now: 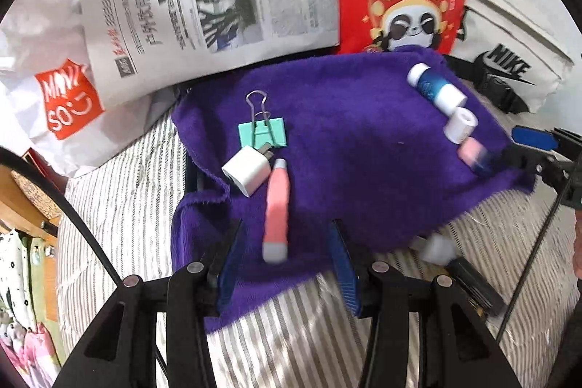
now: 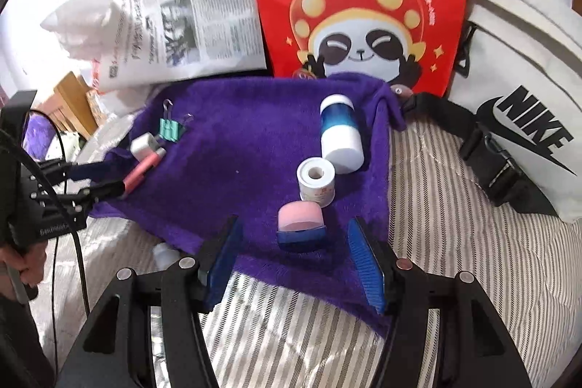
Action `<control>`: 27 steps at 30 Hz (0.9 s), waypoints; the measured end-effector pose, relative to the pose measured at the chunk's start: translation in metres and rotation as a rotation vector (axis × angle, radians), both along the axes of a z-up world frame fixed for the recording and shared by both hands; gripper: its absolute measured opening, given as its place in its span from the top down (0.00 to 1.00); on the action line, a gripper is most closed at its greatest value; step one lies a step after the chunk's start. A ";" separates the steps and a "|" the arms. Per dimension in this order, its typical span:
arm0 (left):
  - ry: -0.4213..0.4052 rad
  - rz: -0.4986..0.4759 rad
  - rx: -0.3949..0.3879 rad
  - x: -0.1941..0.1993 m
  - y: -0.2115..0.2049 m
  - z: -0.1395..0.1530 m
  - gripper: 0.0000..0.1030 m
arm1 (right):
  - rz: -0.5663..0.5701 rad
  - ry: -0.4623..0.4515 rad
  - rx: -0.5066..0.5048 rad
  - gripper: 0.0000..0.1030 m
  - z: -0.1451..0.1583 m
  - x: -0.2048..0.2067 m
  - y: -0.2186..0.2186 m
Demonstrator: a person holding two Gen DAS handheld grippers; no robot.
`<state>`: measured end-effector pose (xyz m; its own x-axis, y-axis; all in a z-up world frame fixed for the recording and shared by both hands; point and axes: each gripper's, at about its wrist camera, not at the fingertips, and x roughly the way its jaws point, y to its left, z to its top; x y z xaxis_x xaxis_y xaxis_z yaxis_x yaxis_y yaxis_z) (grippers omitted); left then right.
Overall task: Organize rigid objects
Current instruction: 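Move the right gripper to the bed and grasp the clear plastic cup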
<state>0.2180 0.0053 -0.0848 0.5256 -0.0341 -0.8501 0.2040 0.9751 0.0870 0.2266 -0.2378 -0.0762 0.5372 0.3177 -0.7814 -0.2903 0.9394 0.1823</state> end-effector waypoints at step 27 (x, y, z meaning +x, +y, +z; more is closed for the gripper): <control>0.038 0.077 -0.149 -0.087 0.018 -0.019 0.53 | 0.245 0.037 -0.024 0.74 -0.044 -0.116 0.052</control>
<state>0.1312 0.0234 -0.1035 0.4992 -0.1218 -0.8579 0.1287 0.9895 -0.0656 0.1107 -0.1862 -0.1206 0.4171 0.4163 -0.8079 -0.5036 0.8458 0.1758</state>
